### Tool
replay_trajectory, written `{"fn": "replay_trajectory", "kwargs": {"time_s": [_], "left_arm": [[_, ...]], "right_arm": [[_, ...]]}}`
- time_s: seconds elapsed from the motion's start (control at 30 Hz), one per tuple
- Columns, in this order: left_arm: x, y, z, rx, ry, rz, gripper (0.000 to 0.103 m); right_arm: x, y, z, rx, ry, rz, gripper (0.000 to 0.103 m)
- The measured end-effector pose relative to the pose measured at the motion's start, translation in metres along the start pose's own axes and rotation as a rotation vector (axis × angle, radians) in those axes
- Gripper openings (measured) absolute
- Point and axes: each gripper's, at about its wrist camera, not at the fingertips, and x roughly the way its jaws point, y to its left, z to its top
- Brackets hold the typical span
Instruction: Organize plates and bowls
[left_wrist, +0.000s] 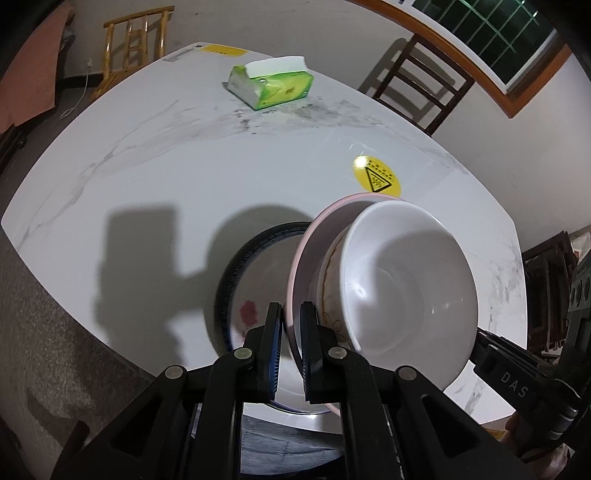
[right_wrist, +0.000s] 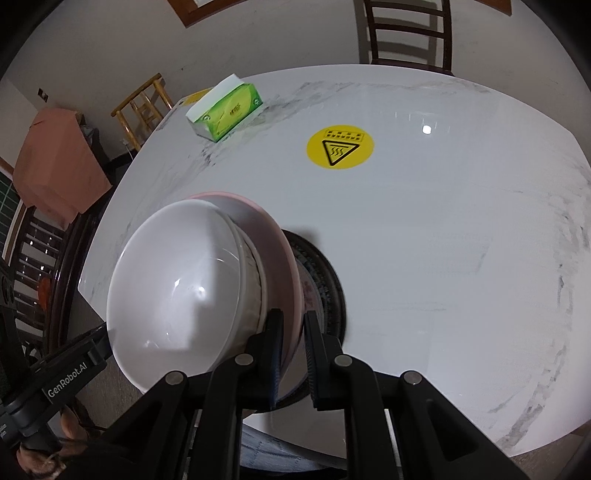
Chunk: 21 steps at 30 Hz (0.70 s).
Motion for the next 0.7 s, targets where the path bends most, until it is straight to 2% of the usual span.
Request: {"fn": "replay_trajectory", "kwargs": {"time_s": [0.4, 0.7], "left_arm": [[0.015, 0.018, 0.003, -0.021, 0.028, 0.006, 0.006], [0.019, 0.021, 0.004, -0.007, 0.021, 0.005, 0.006]], "right_arm": [[0.024, 0.009, 0.001, 0.001, 0.042, -0.007, 0.012], [0.029, 0.009, -0.001, 0.002, 0.038, -0.013, 0.012]]}}
